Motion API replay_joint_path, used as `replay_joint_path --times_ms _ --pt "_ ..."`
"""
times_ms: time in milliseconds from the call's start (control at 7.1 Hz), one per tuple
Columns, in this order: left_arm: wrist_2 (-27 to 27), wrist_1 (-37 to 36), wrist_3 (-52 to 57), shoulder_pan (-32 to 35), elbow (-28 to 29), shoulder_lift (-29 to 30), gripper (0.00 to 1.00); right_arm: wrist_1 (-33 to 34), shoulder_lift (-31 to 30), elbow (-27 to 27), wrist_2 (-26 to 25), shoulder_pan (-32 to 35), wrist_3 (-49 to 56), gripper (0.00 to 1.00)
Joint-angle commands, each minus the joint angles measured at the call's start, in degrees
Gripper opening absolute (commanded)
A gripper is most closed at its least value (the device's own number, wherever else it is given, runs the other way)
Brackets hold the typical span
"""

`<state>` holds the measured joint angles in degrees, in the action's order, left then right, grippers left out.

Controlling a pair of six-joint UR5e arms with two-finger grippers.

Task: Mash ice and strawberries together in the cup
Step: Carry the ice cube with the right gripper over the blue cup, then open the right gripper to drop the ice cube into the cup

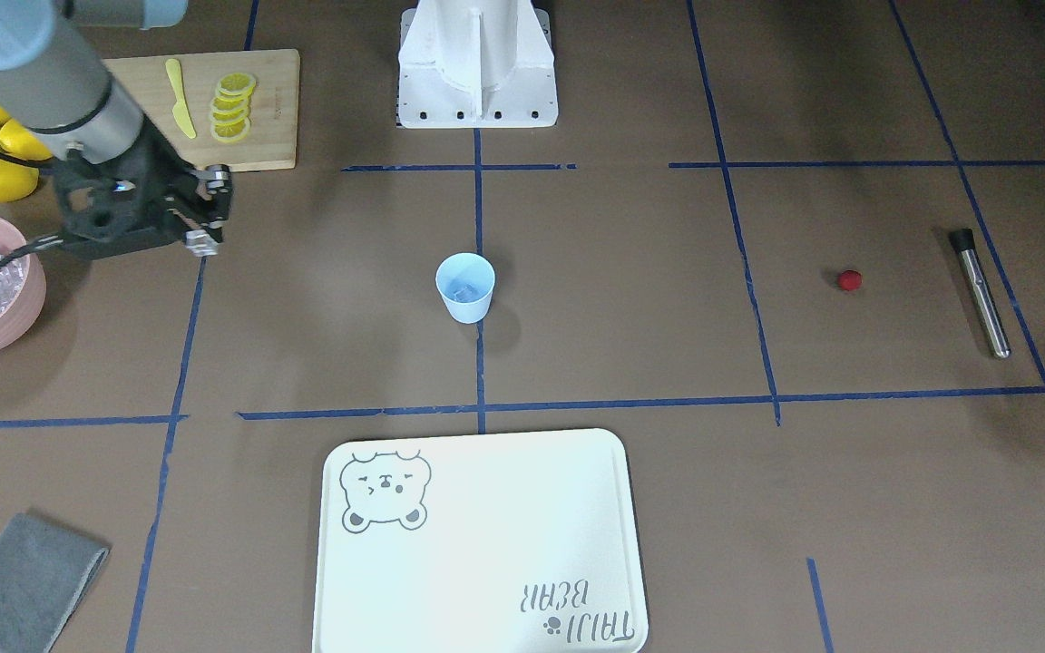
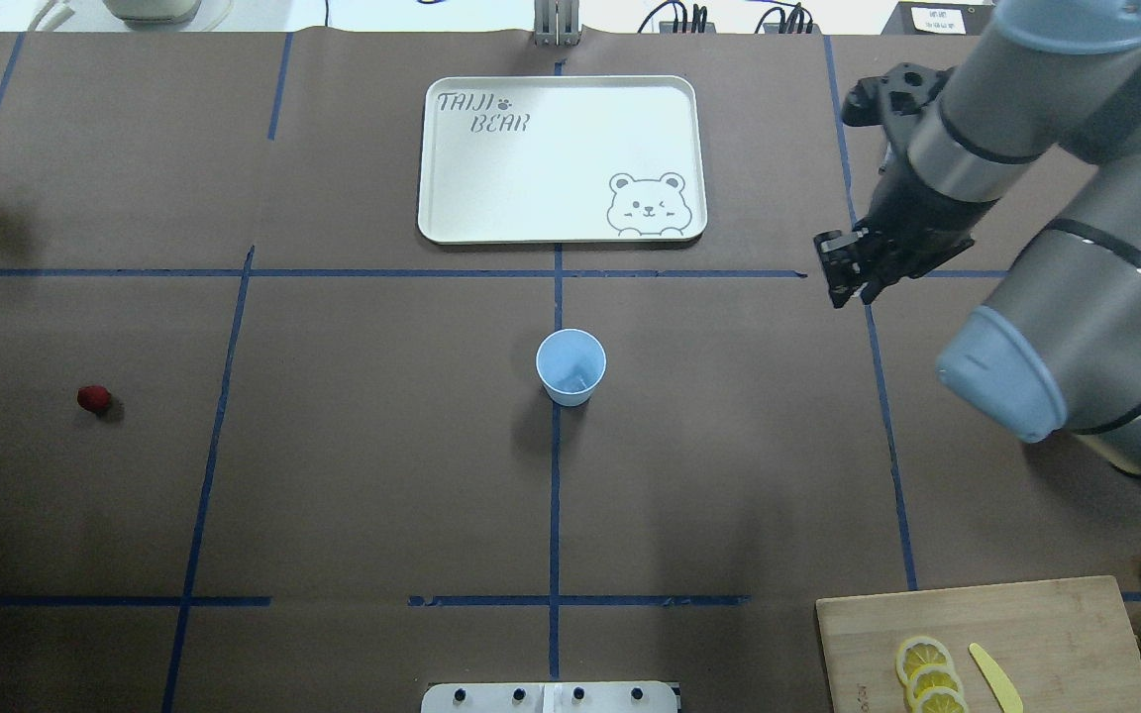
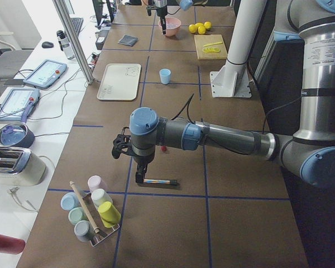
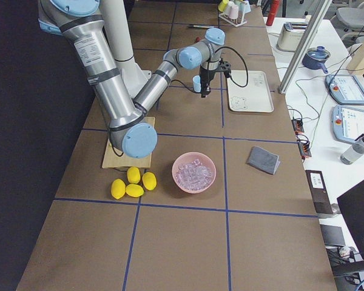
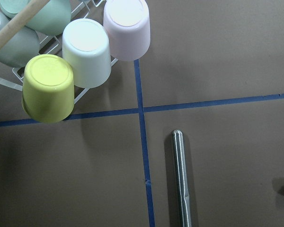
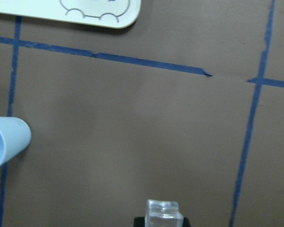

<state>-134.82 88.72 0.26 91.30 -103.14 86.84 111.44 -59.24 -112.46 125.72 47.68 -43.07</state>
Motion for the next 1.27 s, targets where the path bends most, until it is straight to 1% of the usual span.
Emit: replay_joint_path --times_ms 0,141,282,423,704,845,986,1127 --pt "0.0 0.0 0.0 -0.1 0.2 0.0 1.0 0.2 12.4 8.8 -7.1 -9.8 -12.7 0.0" --pt "0.0 0.0 0.0 -0.1 0.3 0.0 1.0 -2.3 16.9 14.4 -9.7 -12.4 -16.6 0.0" --pt "0.0 0.1 0.0 -0.1 0.5 0.0 1.0 -8.3 18.4 19.5 -12.1 -14.6 -20.5 0.0" --pt "0.0 0.0 0.0 -0.1 0.6 0.0 1.0 -10.2 18.6 21.1 -12.5 -15.3 -21.2 0.0" --pt "0.0 0.1 0.0 -0.1 0.7 0.0 1.0 -10.2 18.7 21.3 -12.6 -15.6 -21.3 0.0" --pt "0.0 0.1 0.0 -0.1 0.7 0.0 1.0 -10.3 19.5 22.4 -13.0 -16.1 -21.3 0.01" --pt "0.0 0.1 0.0 -0.1 0.7 0.0 1.0 -10.3 21.3 24.5 -13.1 -16.4 -21.3 0.01" --pt "0.0 0.1 0.0 -0.1 0.7 0.0 1.0 -10.2 21.4 24.7 -13.1 -16.4 -21.3 0.02"
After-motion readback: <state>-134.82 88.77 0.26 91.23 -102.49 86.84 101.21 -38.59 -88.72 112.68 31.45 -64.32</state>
